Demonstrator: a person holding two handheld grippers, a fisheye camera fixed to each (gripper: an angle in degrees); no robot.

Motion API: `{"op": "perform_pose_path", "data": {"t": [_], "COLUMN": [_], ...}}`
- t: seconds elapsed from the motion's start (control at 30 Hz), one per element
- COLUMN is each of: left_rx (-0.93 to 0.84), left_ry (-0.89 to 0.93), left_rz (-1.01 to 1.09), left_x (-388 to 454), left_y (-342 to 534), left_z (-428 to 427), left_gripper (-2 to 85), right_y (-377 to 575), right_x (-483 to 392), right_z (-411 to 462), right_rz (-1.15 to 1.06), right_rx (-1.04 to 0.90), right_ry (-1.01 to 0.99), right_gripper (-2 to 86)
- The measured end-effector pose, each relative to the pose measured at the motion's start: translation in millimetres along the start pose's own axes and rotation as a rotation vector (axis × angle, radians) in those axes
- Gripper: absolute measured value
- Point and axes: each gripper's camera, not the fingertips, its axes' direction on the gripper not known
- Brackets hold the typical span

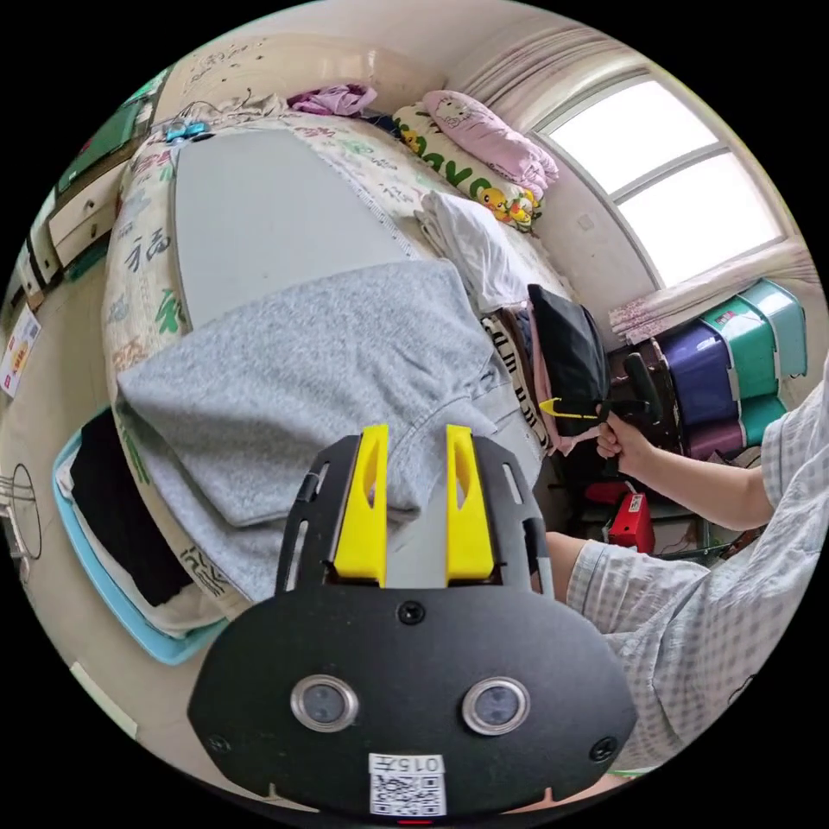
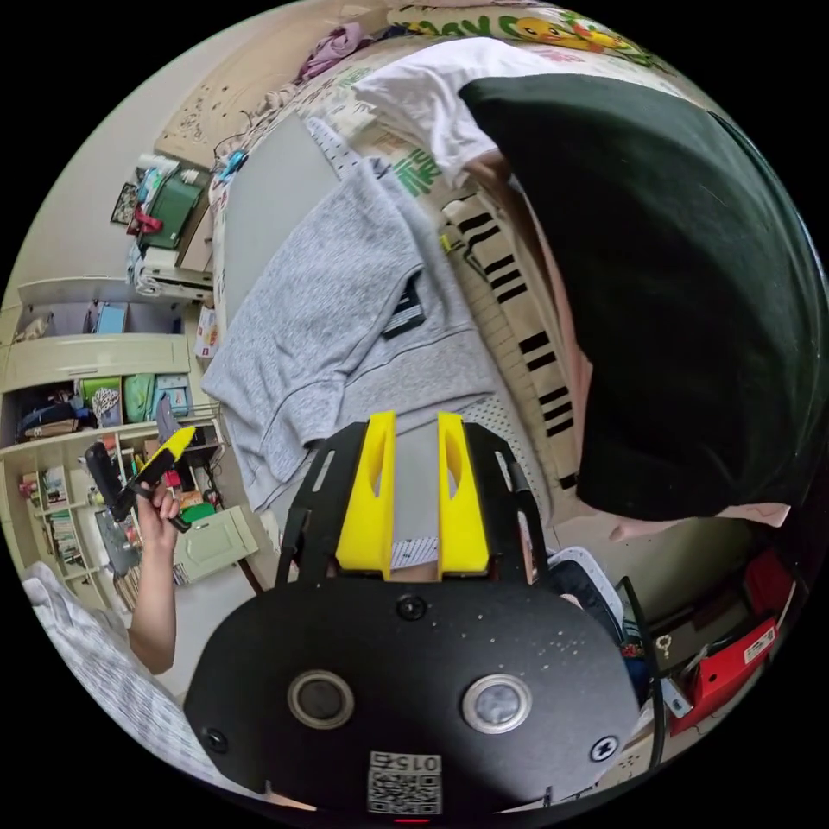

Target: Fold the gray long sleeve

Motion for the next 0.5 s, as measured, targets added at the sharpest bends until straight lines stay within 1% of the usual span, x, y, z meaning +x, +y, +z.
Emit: {"op": "perform_pose_path", "data": {"t": [0.13, 0.23, 0.4, 0.5], "left_rx": [-0.004, -0.065, -0.151, -0.210], "left_ry": [0.032, 0.000, -0.066, -0.138], "left_rz": [0.028, 0.052, 0.101, 0.069], "left_x": [24, 48, 86, 97], "left_y": [-57, -115, -230, -293], "left_z": [17, 44, 103, 139], "left_gripper": [11.1, 11.1, 10.8, 12.8], "right_y": [-18, -32, -53, -56], "right_x": [23, 38, 52, 52], "right_z": [1, 2, 10, 11], "right_rz": [0.027, 0.012, -0.029, -0.041], "right_rx": [0.000, -0.020, -0.127, -0.171], "right_ry": [-0.027, -0.028, -0.145, -0.154], "right_gripper": [11.4, 11.2, 9.6, 8.8]}}
